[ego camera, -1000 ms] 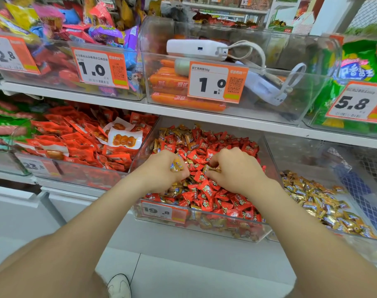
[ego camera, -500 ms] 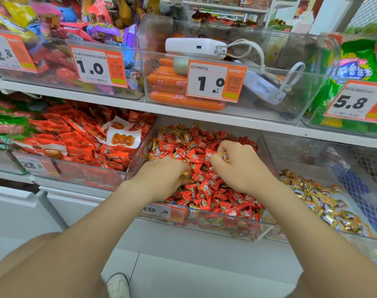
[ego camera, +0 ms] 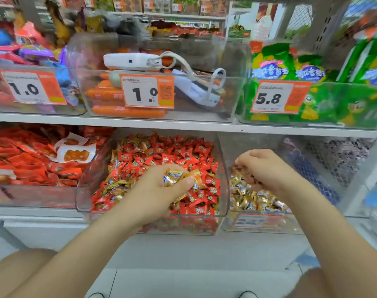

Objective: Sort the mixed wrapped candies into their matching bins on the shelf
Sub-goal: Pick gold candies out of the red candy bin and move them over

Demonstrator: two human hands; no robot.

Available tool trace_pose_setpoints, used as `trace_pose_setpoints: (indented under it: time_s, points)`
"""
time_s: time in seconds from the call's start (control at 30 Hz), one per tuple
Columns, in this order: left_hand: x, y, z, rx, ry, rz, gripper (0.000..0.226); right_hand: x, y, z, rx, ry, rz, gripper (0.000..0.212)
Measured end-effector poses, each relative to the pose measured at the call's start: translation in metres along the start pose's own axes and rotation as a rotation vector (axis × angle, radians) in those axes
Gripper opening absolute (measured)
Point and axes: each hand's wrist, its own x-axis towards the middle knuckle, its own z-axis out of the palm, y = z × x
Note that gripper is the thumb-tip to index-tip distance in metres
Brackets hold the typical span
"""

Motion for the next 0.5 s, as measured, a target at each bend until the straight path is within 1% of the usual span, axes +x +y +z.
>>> trace_pose_setpoints:
  time_s: [0.07,0.1,0.13,0.2,0.27,0.33,0.4,0.47,0.5]
  points:
    - [0.008,0.012,0.027,0.061,-0.058,0.084,0.013,0.009,0.031,-0.029,-0.200,0.149,-0.005,0.017]
    - [0.013,0.018,0.042,0.104,-0.081,0.135,0.014,0.012,0.046,-0.042,-0.279,0.181,0.011,0.017]
    - [0.020,0.025,0.058,0.140,-0.087,0.179,0.014,0.015,0.060,-0.053,-0.309,0.179,0.036,0.018]
    - [0.035,0.039,0.091,0.214,-0.061,0.235,0.014,0.017,0.084,-0.073,-0.243,0.090,0.060,0.018]
    - [0.056,0.048,0.122,0.320,-0.030,0.273,0.012,0.014,0.098,-0.087,-0.194,0.019,0.014,0.018]
    - [0.080,0.051,0.150,0.409,0.001,0.254,0.011,0.012,0.107,-0.099,-0.217,0.020,-0.088,0.023]
    - [0.105,0.045,0.174,0.430,0.024,0.171,0.014,0.011,0.113,-0.108,-0.216,0.045,-0.130,0.028]
    - [0.127,0.033,0.191,0.362,-0.019,0.056,0.019,0.012,0.120,-0.116,-0.173,0.083,-0.094,0.029]
    - [0.135,0.027,0.196,0.319,-0.071,0.010,0.025,0.012,0.121,-0.119,-0.150,0.100,-0.063,0.027]
